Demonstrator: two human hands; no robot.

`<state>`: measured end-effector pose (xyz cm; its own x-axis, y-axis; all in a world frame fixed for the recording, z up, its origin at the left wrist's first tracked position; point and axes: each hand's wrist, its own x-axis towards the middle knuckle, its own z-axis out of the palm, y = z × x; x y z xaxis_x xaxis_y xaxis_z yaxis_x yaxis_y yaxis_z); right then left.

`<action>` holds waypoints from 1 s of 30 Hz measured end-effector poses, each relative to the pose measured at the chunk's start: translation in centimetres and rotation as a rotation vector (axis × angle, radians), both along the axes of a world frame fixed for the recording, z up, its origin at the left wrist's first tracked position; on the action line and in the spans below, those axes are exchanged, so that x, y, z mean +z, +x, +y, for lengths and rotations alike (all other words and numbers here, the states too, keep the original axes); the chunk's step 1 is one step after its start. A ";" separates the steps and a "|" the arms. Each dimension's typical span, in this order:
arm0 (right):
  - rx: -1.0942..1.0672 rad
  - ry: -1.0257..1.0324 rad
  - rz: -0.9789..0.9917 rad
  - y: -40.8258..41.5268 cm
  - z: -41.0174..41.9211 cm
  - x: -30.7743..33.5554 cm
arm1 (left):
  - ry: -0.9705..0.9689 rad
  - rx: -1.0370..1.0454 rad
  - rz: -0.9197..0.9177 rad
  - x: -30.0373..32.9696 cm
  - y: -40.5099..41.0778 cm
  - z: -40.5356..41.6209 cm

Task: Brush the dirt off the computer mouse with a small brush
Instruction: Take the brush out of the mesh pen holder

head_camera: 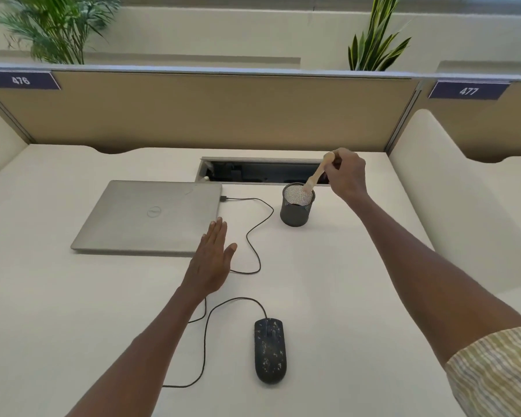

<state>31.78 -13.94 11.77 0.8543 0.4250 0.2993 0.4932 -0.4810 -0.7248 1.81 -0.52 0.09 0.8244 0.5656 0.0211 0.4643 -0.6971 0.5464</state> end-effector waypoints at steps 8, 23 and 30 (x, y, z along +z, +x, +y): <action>-0.131 0.173 0.134 -3.6 -3.7 -0.5 | -0.072 0.020 -0.108 1.1 -1.7 -2.0; -0.180 0.467 0.477 -12.3 -6.6 -5.1 | -0.422 -0.124 -0.019 -1.3 -7.9 -8.3; -0.178 0.486 0.499 -13.9 -7.2 -5.7 | -0.414 -0.211 0.155 -4.0 -10.8 -11.4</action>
<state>17.89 -21.13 6.07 0.9826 0.1842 -0.0249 -0.0086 -0.0886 -0.9960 -8.95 -11.93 -3.92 0.8975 0.3213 -0.3020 0.4341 -0.5234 0.7332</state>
